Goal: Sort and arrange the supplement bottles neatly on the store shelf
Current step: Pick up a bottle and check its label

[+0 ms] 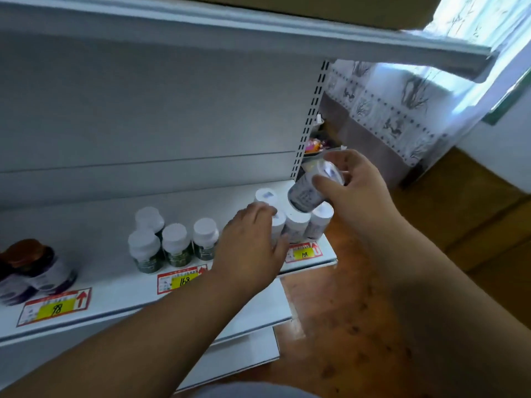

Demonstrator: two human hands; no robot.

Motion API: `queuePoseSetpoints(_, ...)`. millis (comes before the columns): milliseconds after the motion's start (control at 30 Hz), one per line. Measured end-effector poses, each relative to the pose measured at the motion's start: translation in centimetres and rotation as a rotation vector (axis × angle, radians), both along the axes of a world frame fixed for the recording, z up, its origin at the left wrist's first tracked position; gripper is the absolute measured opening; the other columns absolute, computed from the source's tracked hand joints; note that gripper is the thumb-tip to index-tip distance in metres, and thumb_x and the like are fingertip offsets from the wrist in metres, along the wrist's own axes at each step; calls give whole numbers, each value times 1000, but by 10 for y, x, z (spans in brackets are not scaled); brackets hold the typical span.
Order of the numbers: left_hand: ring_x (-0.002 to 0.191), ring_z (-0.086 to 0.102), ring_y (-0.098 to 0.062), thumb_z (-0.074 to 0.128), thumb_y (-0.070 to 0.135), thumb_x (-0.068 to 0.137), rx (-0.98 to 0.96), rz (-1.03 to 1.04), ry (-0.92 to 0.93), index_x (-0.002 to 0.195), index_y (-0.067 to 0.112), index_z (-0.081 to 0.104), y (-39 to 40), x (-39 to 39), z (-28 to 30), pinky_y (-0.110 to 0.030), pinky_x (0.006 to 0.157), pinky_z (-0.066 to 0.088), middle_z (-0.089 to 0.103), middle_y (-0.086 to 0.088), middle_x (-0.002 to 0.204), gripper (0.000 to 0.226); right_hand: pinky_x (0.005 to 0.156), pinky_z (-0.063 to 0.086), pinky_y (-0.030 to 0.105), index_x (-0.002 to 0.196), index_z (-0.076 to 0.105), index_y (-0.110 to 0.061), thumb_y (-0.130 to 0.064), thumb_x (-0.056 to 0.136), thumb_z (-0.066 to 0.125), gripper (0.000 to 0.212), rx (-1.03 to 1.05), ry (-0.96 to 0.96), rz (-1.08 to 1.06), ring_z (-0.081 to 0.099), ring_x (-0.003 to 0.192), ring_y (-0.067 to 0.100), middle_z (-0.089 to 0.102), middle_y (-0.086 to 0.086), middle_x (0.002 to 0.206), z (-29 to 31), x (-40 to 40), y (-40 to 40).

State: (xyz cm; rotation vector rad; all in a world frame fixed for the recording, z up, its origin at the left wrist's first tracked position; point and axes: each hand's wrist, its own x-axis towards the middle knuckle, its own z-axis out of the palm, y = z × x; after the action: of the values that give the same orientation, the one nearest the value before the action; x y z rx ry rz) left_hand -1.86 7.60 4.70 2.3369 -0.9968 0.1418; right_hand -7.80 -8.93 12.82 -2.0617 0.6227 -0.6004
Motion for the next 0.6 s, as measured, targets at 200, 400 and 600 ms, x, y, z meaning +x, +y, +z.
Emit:
queuePoseSetpoints(200,148,4,-24,36,68,89,302,151,-61,153,13,5,-65,19,-12,-35,118,3,0,-8,162,89,70,43,15,123,57,-27,-28,82,72,43,-290,192,217,53,97,10,59,-4,122,-15,75,-57)
queuePoseSetpoints(400,148,-11,-24,20,80,83,418,320,27,152,16,-9,-94,25,-33,-39,118,-5,-13,-7,161,98,70,44,24,120,59,-24,-27,76,75,46,-390,394,494,60,94,18,63,-1,111,-58,114,-82)
queuePoseSetpoints(600,148,-10,-23,14,75,86,434,378,70,153,13,-8,-98,18,-40,-40,121,4,-9,-8,161,94,62,46,18,116,63,-23,-23,86,62,30,-406,487,655,61,83,10,62,-8,110,-75,120,-90)
